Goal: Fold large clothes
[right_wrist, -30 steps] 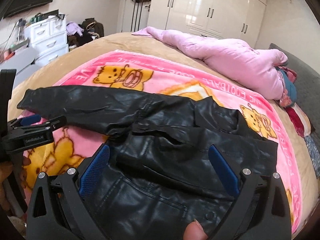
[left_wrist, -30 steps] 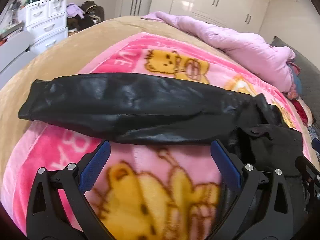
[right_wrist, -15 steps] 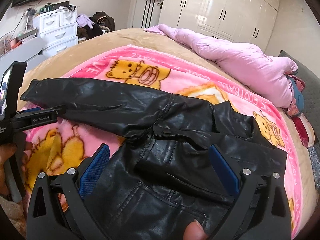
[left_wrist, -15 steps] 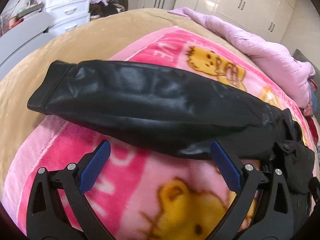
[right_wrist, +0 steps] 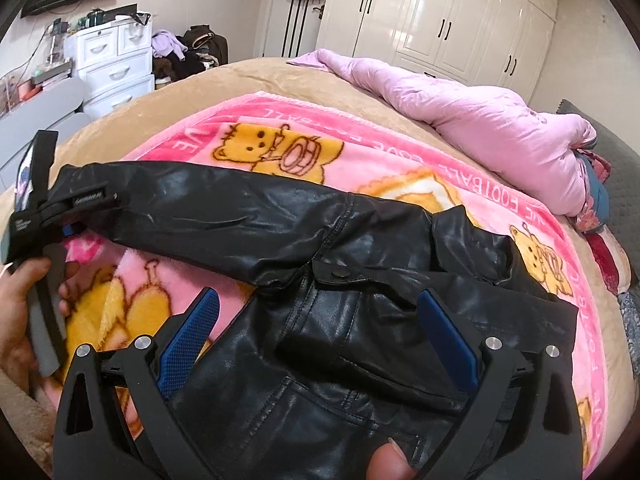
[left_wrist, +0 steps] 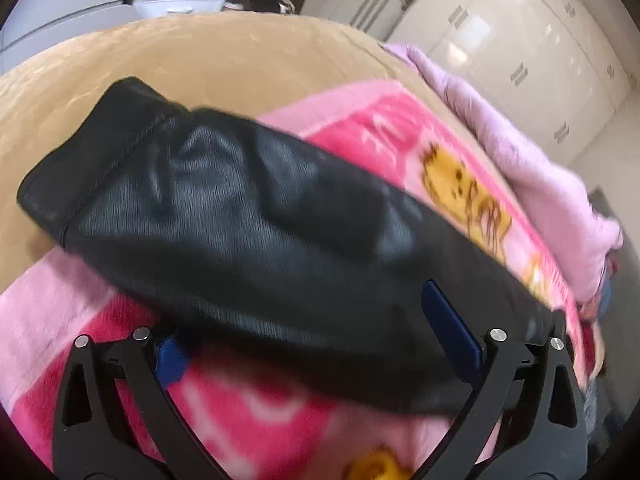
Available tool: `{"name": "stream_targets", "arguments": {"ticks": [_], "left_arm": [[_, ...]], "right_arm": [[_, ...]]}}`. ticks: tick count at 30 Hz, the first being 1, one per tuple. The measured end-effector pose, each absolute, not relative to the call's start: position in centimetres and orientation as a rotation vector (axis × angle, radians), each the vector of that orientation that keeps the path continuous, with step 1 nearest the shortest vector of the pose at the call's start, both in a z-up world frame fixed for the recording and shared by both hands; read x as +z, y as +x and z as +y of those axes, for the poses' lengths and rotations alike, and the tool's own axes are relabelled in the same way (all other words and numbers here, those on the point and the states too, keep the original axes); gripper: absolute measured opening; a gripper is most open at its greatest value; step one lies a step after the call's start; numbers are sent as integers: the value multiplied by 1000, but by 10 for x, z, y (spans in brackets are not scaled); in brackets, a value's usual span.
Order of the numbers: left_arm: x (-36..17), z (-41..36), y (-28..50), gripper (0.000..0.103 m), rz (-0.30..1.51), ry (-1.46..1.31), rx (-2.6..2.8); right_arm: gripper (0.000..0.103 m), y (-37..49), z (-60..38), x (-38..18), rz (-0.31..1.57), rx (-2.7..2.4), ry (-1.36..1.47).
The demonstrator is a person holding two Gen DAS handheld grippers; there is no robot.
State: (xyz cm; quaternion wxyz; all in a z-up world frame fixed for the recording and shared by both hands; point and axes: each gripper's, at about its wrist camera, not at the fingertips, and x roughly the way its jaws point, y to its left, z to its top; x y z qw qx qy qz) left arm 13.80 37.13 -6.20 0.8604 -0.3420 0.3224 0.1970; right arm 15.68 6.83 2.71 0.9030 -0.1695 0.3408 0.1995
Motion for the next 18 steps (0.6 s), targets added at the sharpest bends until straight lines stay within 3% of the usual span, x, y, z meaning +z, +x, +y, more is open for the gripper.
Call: {"name": "stream_targets", "arguments": {"ticks": [1,3,4,5,10,18], "left_arm": [[-61,375,138,93,654,-733,420],[-56,378,138,70,619,-731,461],[-54,380,137,44,607,-716,482],[-52,382,137,28,595,-726,472],[-38,384,134,4,533,-745,391],[12,352,126,0,403,-703,282]], "right_arm": [[98,156,68,27,705,413,-351],[98,155,67,28,703,411,-349],[98,154,65,29,701,411,-344],[98,154,63,30,700,410,-338],[98,151,50,34,694,398,-307],[98,149,21,40,703,375,-248]]}}
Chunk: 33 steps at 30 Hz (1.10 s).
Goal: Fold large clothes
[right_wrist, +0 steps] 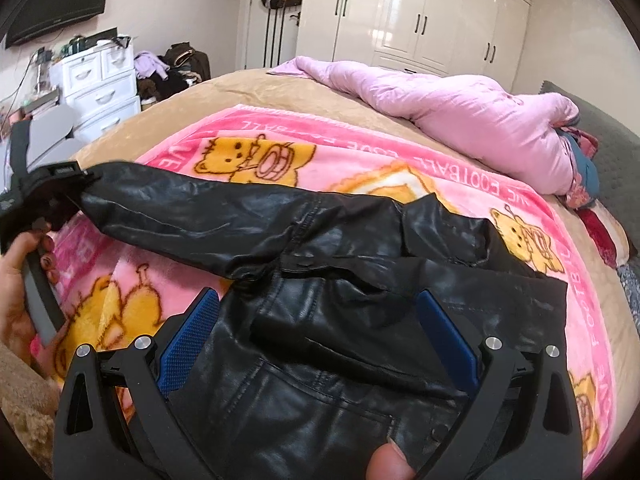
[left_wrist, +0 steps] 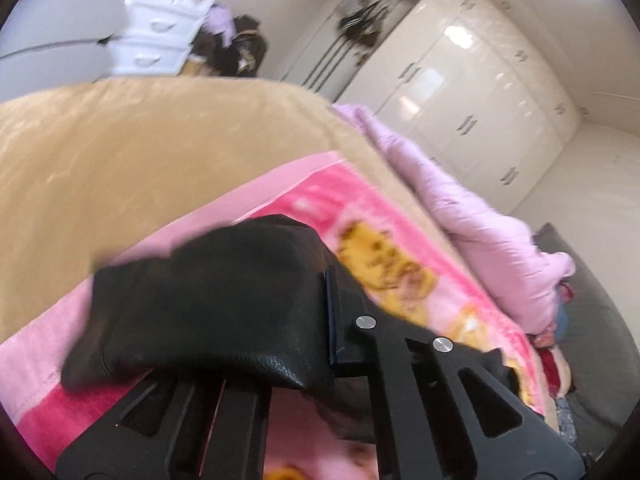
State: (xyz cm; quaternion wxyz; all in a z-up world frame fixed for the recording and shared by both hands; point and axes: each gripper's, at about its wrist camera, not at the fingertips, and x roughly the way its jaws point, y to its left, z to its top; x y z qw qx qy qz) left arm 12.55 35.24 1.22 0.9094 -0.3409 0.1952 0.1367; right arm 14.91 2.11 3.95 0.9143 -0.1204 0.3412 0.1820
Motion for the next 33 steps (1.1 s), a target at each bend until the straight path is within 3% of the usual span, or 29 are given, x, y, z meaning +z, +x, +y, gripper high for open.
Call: {"name": "stream_targets", "arguments": {"ticks": [7,17,26,33], "left_arm": [[70,295,129,0,308,-624,130],[110,195,142,0,284,-477,-36],[108,93,165,0,349,-349,-193],[74,10,190,0,458,-206,-300]], "right_arm": [[98,142,-1,46,691,363,-209],[98,137,-52,54,673,310,-139],[98,129,-118,53,672,214,-55],[98,123,-187,38,697,80,17]]}}
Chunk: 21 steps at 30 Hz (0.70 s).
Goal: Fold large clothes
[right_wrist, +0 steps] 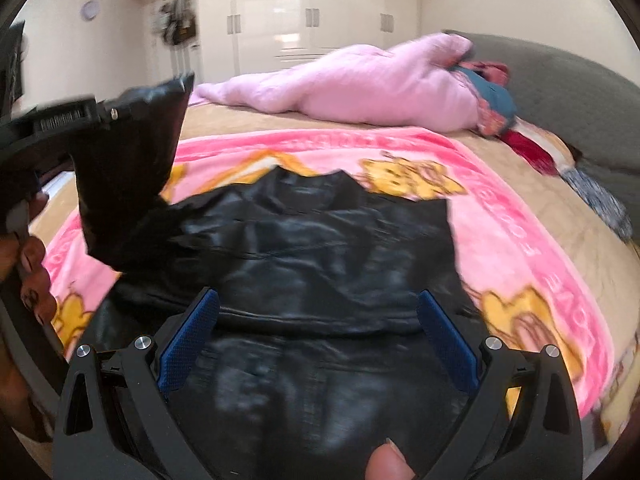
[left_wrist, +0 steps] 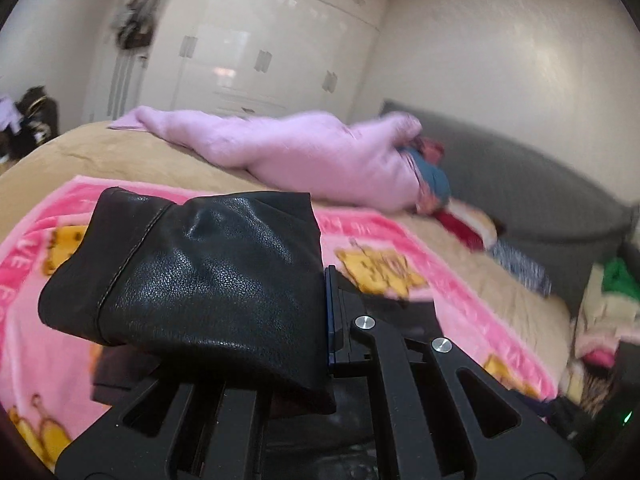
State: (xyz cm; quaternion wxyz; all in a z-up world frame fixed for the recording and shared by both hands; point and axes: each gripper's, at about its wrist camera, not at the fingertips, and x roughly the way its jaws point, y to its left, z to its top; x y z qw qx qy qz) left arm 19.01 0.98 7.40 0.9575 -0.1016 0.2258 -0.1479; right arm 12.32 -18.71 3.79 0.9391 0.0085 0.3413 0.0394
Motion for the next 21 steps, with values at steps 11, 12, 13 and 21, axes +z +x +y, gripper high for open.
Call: {"name": "stream_targets", "arguments": {"ticks": [11,12,13,21], "left_arm": [[-17,-90,209,24,713,44,-378],[-26,-95,209,32,742,58,-394],[-35,-100,208,56,781,72,-424],[-32,-80,160,93,823,-21,-525]], "right_arm": [[98,113,-287,9,733,-121,157],[98,112,-293,7,737,-128,173],[98,112,-300,4,741,-138,191],[98,116,-306,4,739,-151,194]]}}
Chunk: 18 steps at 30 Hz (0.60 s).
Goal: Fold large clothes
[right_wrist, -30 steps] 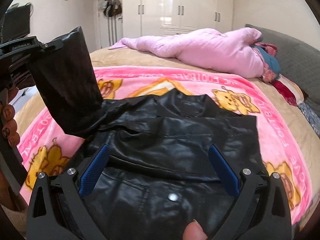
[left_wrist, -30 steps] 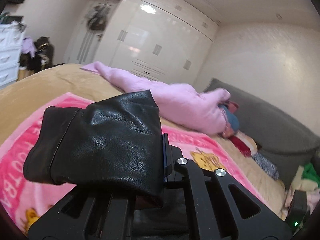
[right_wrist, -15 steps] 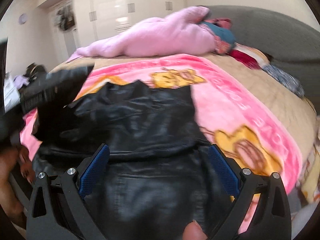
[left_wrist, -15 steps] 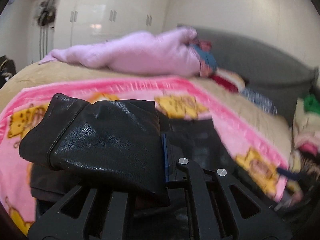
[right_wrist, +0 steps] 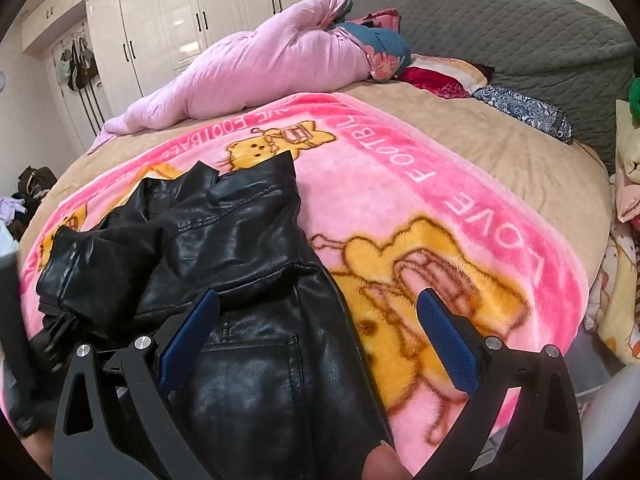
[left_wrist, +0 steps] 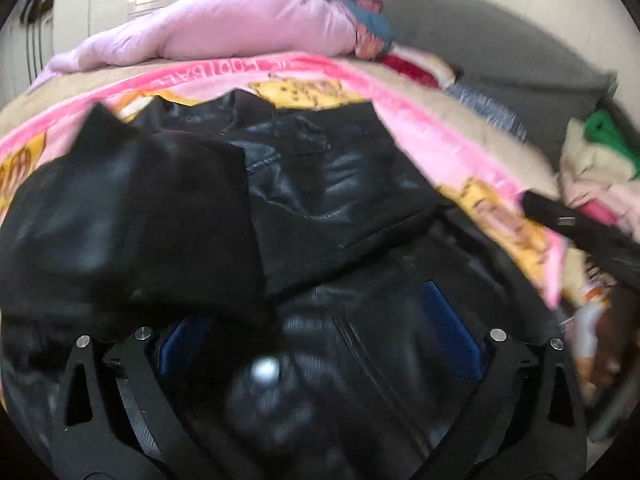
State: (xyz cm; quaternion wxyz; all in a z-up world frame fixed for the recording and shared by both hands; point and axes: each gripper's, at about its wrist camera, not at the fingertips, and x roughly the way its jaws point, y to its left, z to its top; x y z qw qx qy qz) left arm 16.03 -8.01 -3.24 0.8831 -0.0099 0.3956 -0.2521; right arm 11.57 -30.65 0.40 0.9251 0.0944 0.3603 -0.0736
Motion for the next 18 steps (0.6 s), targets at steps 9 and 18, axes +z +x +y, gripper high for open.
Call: {"name": "stream_targets", "arguments": {"ticks": [9,18], "left_arm": [[19,36,125,93,690,-202,-341],[29,119,122,93,651,-354,-140]], "right_arm": [[98,128,-227,22,674,62,21],[98,163,-88,-5,723,252,-366]]}}
